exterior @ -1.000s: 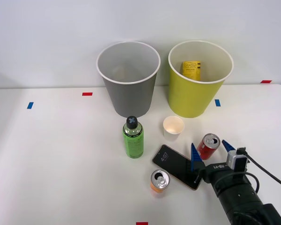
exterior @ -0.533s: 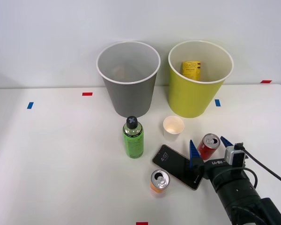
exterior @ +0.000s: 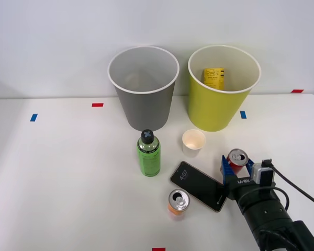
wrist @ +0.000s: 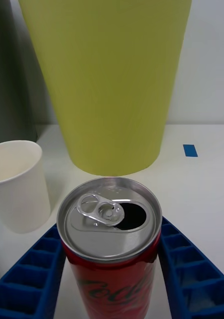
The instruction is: Put cans in the gray bin, plastic bottles in the light green bin
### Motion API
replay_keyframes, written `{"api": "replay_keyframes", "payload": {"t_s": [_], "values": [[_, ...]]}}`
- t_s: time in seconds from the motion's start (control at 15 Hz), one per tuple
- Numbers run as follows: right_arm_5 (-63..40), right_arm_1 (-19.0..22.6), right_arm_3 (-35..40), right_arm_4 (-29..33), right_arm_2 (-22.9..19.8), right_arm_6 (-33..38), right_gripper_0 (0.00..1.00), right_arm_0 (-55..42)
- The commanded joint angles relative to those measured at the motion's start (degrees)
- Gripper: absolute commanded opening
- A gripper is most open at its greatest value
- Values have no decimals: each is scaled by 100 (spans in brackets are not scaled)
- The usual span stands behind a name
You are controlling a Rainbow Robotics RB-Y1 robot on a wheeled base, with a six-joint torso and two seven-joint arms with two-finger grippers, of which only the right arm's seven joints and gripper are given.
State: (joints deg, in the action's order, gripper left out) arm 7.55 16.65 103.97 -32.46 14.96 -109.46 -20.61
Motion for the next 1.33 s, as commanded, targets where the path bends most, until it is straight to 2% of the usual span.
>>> {"api": "replay_keyframes", "payload": {"t_s": [0.07, 0.33, 0.47, 0.73, 0.87, 0.93, 1.13, 1.33], "values": [[1, -48, 0, 3, -11, -14, 0, -13], [-8, -39, 62, 12, 24, -23, 0, -22], [-113, 145, 291, 12, 121, 4, 0, -31], [-1625, 690, 1591, -85, -46, 83, 0, -119], [-2170, 1121, 2207, -700, -134, 65, 0, -110], [-2258, 1349, 2488, -1113, -160, 30, 0, -101], [-2258, 1797, 2918, -1817, -204, 4, 0, 136], [-2275, 1859, 2954, -2071, -222, 4, 0, 725]]}}
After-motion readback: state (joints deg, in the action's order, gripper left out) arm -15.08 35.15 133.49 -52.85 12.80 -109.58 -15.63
